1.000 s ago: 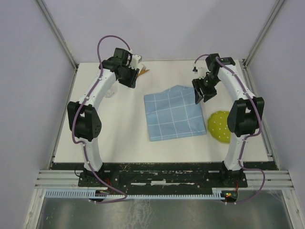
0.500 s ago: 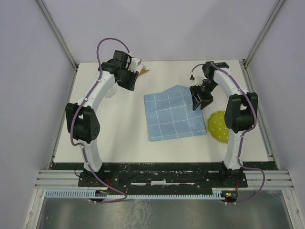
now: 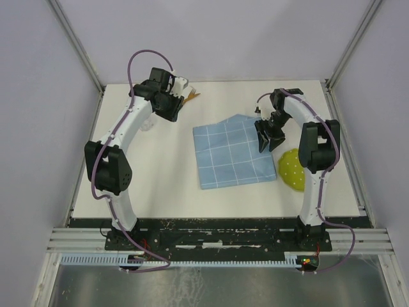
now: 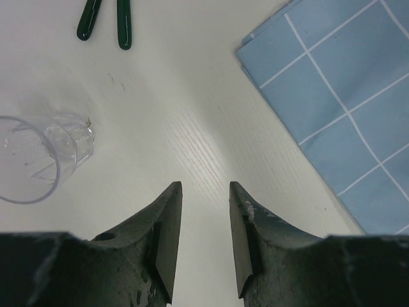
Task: Set the dinner table for one person
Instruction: Flatten out the napkin at the center of the board.
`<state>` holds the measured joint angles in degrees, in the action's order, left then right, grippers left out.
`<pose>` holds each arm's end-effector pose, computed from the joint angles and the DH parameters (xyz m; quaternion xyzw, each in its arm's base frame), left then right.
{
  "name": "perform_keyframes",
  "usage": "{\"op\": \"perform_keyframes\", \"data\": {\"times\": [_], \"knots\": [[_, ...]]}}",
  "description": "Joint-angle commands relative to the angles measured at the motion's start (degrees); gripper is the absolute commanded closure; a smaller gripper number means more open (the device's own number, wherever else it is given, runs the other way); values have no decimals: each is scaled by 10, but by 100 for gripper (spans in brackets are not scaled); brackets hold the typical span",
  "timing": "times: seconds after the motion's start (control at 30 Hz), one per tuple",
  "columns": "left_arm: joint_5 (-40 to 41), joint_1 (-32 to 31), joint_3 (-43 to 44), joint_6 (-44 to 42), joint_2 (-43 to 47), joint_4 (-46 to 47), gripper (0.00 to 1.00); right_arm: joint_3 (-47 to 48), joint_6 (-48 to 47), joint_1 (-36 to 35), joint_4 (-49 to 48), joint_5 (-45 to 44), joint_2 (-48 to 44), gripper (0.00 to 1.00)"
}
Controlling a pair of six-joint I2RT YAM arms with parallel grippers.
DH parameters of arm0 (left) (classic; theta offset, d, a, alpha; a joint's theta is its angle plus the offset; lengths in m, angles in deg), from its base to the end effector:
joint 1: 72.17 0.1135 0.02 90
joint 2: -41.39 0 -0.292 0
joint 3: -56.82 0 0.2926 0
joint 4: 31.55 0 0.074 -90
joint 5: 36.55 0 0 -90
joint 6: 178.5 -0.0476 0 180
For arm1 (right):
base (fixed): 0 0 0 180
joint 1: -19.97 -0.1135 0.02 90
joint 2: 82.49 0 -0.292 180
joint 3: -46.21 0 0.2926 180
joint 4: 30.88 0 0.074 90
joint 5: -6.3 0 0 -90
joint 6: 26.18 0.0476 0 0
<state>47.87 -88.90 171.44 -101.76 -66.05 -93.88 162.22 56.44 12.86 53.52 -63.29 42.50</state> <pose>0.4461 -0.1389 0.3290 0.2606 0.9168 -0.0555 0.2976 0.4638 0.0746 0.1886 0.1189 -0.9766 -0.1772 0.0286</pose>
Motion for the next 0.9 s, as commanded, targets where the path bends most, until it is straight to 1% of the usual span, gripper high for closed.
{"op": "perform_keyframes", "data": {"times": [0.0, 0.13, 0.37, 0.5, 0.6, 0.7, 0.87], "knots": [[16, 1, 1, -29, 39, 13, 57, -4, -9, 10, -19, -12, 13, 39], [22, 0, -1, -32, 41, 11, 57, -11, -10, 22, -22, -18, 9, 40], [23, 0, -5, -32, 43, 10, 57, -13, -12, 35, -15, -12, -31, 39], [18, 0, 3, -26, 38, 11, 57, 13, -11, 35, 5, -7, -4, 40], [18, 0, 9, -26, 36, 10, 57, 18, -1, 36, -5, 18, 10, 39], [21, 0, 11, -30, 38, 5, 57, 36, 1, 36, 8, 44, 36, 39], [26, 0, 8, -36, 42, -1, 57, 54, -4, 35, 22, 62, 74, 40]]}}
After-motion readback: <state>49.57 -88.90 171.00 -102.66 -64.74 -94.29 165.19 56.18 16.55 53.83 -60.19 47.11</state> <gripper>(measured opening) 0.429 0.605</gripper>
